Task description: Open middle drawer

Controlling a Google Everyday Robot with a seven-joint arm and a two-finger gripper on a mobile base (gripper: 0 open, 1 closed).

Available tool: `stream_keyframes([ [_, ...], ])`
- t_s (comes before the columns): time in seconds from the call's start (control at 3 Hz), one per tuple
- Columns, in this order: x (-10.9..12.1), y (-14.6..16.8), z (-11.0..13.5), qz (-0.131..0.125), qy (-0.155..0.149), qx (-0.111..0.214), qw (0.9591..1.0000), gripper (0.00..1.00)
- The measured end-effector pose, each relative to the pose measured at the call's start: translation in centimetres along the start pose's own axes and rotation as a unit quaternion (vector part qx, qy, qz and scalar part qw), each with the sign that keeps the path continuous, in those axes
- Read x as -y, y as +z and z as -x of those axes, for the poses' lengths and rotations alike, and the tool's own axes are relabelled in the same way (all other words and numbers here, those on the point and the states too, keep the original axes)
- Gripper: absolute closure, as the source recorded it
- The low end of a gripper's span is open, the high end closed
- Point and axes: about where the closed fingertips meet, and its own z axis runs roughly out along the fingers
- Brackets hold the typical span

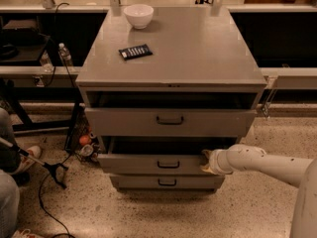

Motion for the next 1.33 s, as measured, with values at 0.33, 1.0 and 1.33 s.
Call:
stream_keyframes([
  [0.33, 0.0, 0.0, 0.0, 0.000, 0.000, 0.000, 1.0000, 1.00],
  [1.0, -3.1, -1.1, 0.6, -0.003, 0.013, 0.005, 0.9999, 1.00],
  [1.33, -3.1, -1.1, 0.6, -0.003, 0.013, 0.005, 0.9999, 1.00],
])
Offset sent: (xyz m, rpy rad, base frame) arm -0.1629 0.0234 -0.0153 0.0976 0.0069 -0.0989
